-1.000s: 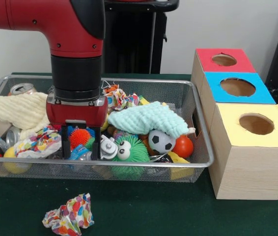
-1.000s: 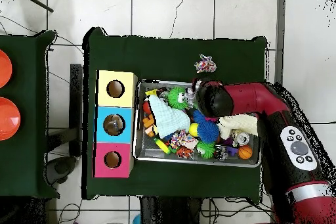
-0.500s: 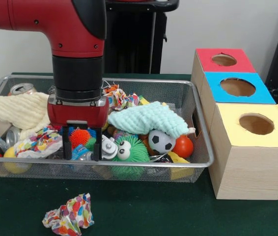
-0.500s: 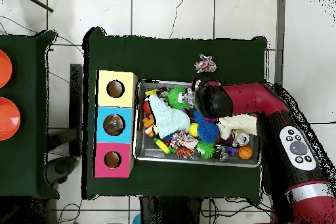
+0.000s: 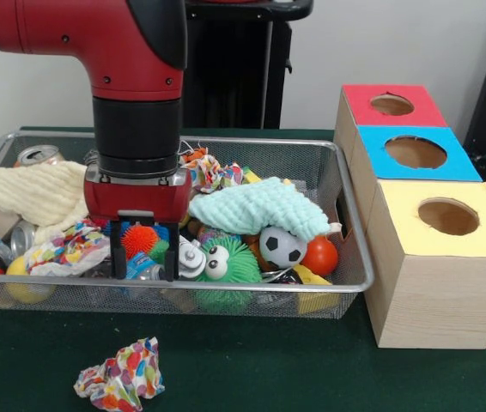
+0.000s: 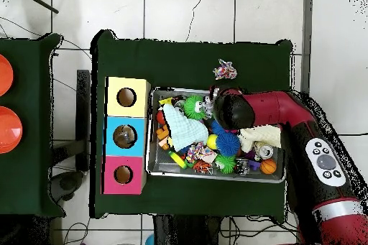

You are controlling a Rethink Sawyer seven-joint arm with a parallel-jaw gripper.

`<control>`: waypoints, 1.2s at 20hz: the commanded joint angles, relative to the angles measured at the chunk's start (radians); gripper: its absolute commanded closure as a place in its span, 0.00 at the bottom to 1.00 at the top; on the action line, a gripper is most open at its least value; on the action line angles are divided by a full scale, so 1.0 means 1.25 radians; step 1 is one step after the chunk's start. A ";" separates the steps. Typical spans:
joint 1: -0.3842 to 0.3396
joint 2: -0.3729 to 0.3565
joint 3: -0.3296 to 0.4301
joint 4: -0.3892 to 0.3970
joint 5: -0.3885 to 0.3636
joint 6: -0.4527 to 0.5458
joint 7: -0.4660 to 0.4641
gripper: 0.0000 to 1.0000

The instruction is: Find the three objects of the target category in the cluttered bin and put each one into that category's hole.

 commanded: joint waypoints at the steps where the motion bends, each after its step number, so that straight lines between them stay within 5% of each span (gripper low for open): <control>1: -0.004 0.022 -0.004 0.049 -0.040 -0.031 -0.078 0.00; 24: -0.016 0.025 -0.005 0.073 -0.049 -0.103 -0.066 0.00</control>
